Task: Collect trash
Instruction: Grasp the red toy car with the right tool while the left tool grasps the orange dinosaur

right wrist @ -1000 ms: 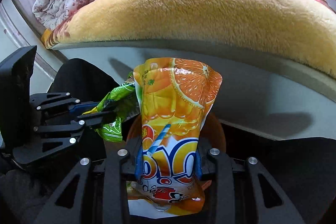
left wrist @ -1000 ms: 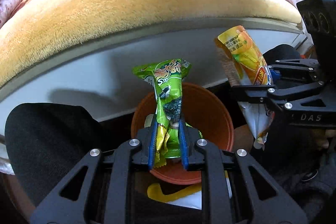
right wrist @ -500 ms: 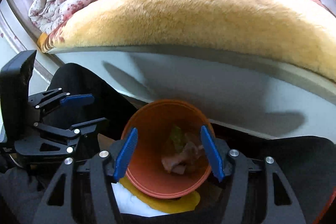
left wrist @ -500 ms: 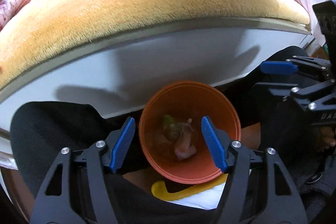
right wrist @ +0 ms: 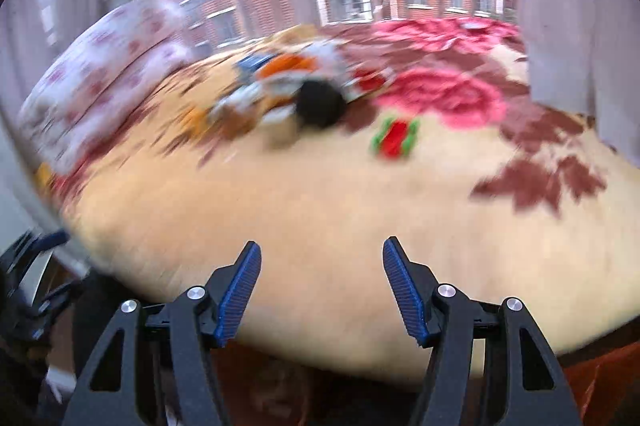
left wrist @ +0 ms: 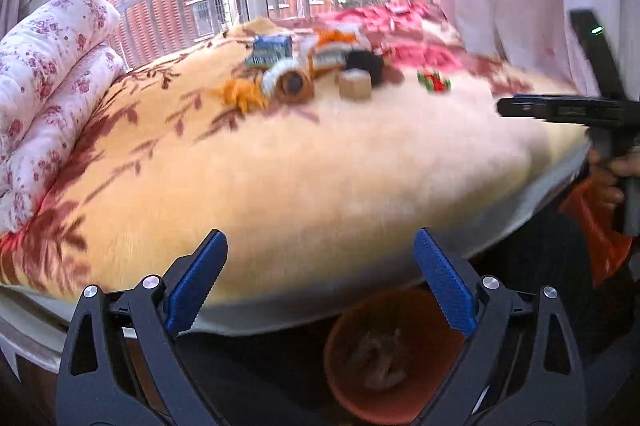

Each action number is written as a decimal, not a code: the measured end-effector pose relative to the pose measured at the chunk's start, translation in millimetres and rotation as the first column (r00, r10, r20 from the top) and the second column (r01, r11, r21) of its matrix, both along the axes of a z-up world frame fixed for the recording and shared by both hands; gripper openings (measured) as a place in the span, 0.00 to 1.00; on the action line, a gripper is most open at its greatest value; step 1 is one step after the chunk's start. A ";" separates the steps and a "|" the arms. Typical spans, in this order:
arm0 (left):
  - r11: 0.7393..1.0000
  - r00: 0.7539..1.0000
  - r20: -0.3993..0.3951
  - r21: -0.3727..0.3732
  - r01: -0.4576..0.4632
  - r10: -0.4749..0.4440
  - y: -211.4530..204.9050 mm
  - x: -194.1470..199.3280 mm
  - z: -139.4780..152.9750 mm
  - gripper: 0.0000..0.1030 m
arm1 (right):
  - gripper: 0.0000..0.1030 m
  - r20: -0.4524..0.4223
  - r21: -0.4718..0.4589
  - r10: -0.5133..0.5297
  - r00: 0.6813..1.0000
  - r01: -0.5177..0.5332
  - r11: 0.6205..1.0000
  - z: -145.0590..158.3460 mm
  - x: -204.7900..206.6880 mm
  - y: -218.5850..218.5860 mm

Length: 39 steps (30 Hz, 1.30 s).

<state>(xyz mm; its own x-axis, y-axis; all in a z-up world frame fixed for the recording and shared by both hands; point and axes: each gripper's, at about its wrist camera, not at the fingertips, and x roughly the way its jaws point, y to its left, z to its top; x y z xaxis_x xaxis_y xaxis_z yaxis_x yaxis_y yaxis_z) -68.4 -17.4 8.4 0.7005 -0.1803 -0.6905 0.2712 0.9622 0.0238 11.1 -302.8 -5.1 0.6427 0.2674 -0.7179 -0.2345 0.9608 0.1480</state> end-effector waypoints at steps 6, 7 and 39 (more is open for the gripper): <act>0.996 0.999 -0.023 -0.079 -0.050 0.048 3.5 43.2 6.2 0.89 | 0.63 -0.048 -0.069 -0.138 0.989 0.135 0.988 -9.1 102.6 -0.5; 0.994 0.997 -0.045 -0.083 -0.068 0.064 5.2 50.7 3.8 0.89 | 0.63 -0.065 -0.081 -0.149 0.987 0.143 0.986 -14.6 116.9 2.3; 0.931 0.933 -0.080 -0.085 -0.356 0.350 38.7 236.4 -14.3 0.89 | 0.38 -0.107 -0.030 -0.239 0.965 0.237 0.971 -62.0 147.5 -5.0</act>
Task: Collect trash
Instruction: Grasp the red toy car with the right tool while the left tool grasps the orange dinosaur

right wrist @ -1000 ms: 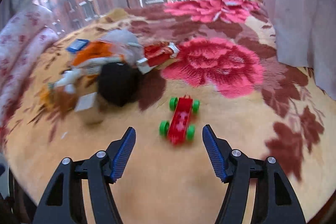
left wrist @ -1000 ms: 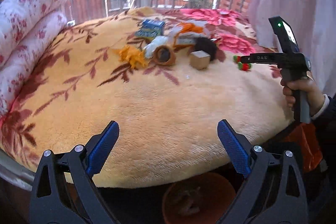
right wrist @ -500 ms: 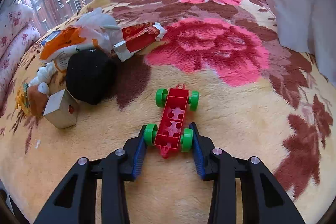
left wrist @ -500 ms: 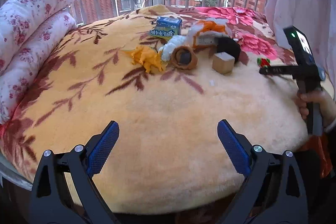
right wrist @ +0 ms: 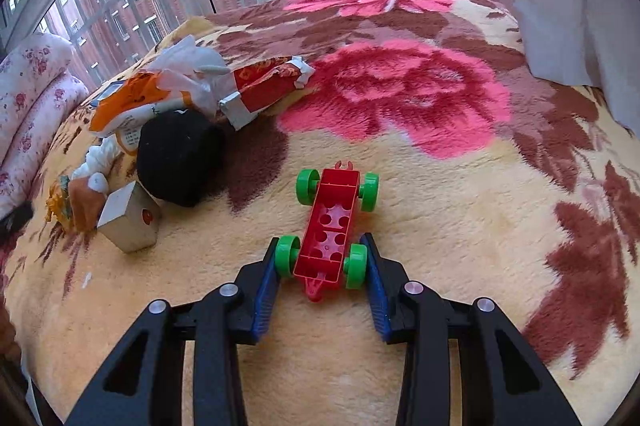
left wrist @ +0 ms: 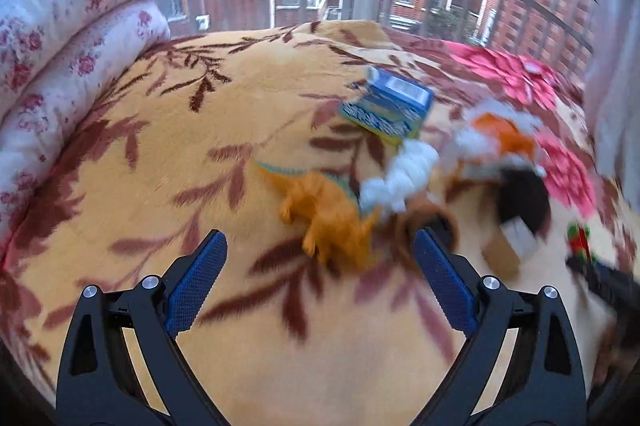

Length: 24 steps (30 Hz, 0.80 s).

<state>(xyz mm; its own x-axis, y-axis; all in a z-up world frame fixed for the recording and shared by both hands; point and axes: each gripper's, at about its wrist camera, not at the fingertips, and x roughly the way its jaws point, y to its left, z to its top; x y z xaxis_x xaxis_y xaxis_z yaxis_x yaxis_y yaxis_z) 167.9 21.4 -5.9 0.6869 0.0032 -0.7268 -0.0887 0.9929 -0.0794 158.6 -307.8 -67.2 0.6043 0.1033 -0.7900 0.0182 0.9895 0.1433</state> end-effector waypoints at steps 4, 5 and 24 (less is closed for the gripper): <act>0.997 0.997 -0.031 -0.020 -0.071 0.070 3.2 31.9 -9.6 0.89 | 0.38 -0.001 0.013 0.004 1.000 -0.004 1.000 -1.0 1.1 -1.2; 0.996 0.995 -0.055 -0.022 -0.084 0.083 3.8 39.8 -16.2 0.89 | 0.38 -0.001 0.018 0.005 1.000 -0.005 1.000 -1.2 1.1 -1.5; 0.990 1.000 -0.004 -0.141 0.006 -0.007 26.9 -21.8 -17.0 0.72 | 0.38 -0.003 0.073 0.007 1.000 -0.006 0.997 -2.5 3.5 -8.4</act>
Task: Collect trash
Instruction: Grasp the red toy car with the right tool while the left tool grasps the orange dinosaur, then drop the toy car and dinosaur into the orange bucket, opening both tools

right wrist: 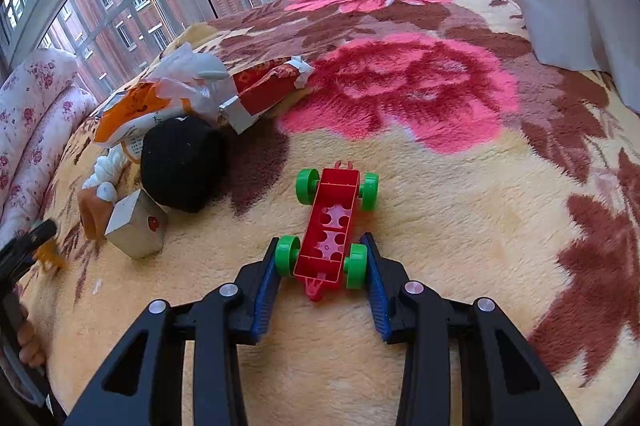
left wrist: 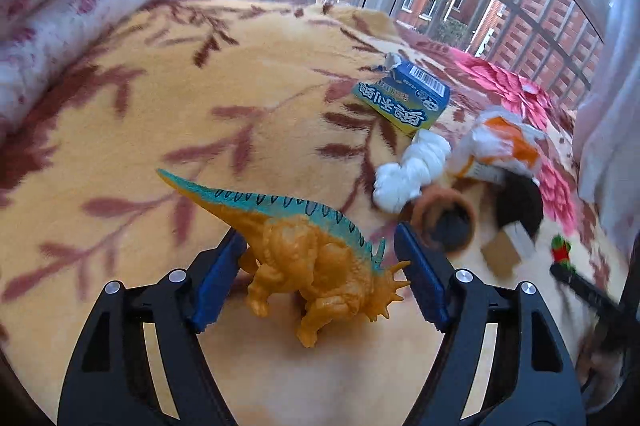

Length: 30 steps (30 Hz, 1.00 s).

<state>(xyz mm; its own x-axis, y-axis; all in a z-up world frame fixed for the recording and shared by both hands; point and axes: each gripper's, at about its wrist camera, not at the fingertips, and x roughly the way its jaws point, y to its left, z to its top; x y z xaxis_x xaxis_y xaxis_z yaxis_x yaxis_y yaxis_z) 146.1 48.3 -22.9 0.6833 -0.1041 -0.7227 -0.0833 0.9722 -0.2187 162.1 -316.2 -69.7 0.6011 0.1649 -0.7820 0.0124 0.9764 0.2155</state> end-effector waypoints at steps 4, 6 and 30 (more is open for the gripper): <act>0.998 0.994 0.107 0.056 0.022 -0.028 0.5 -38.7 19.1 0.72 | 0.38 0.014 0.007 -0.001 1.000 0.001 1.000 1.7 -2.1 -0.3; 0.998 0.987 0.155 0.056 0.034 -0.042 -0.1 -56.9 28.5 0.72 | 0.38 0.035 0.010 0.002 0.999 -0.002 1.000 5.8 -5.4 0.0; 0.917 0.905 0.195 0.214 0.337 -0.378 -75.3 -263.7 30.2 0.72 | 0.38 0.210 -0.042 0.363 0.908 -0.363 0.931 88.8 -257.8 76.7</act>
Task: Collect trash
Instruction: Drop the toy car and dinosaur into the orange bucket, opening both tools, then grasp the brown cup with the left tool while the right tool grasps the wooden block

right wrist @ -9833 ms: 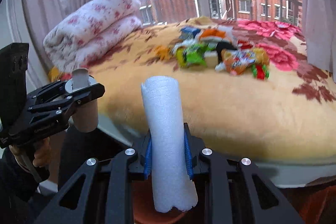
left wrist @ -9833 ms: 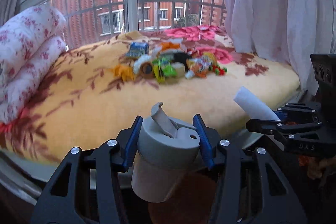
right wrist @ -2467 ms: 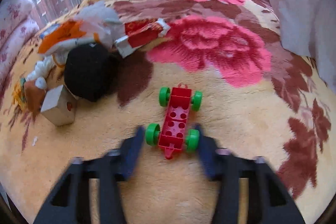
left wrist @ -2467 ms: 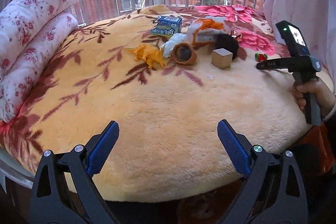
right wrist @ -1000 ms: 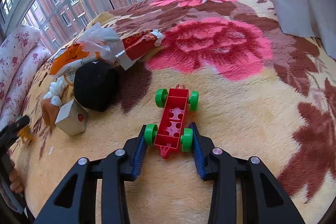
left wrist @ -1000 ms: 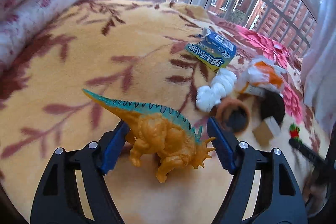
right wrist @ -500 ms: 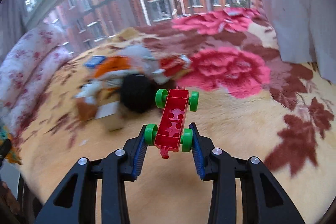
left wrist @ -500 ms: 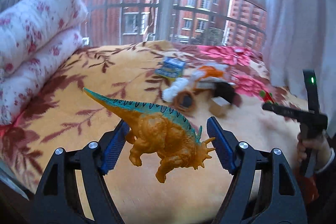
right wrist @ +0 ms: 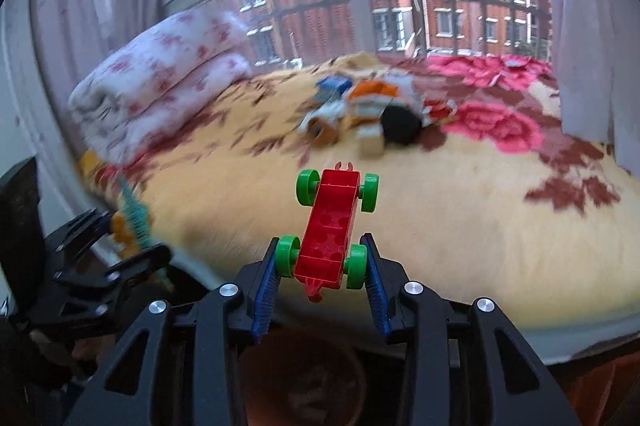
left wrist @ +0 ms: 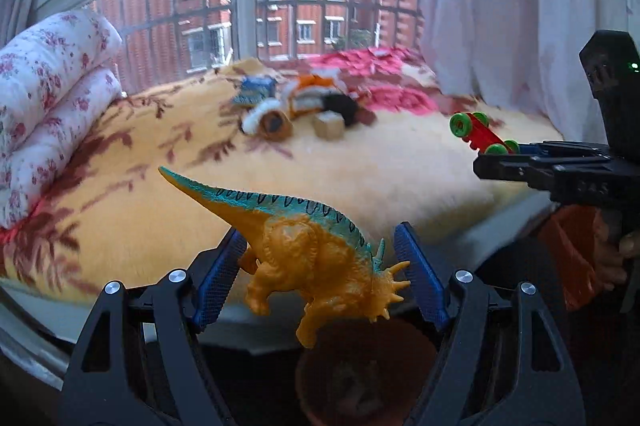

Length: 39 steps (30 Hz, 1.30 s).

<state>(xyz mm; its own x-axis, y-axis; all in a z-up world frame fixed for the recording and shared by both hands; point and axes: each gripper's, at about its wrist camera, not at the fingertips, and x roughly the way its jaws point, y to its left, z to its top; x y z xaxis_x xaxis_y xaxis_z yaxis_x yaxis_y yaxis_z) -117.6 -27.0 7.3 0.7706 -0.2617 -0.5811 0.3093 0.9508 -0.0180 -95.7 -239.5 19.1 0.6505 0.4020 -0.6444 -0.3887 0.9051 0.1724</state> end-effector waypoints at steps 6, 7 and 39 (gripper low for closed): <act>1.000 0.995 -0.102 -0.002 0.020 -0.020 2.0 -22.2 -33.1 0.72 | 0.38 -0.121 -0.039 0.040 0.992 -0.045 0.998 -50.2 -41.2 9.3; 1.000 0.993 -0.120 -0.003 0.020 -0.020 2.7 -22.8 -39.2 0.72 | 0.38 -0.155 -0.039 0.044 0.987 -0.051 0.998 -62.7 -44.4 10.4; 0.999 0.991 -0.131 -0.042 -0.014 0.009 0.0 68.7 -14.0 0.88 | 0.74 -0.160 0.051 -0.008 0.987 0.017 0.999 -61.9 3.4 -34.7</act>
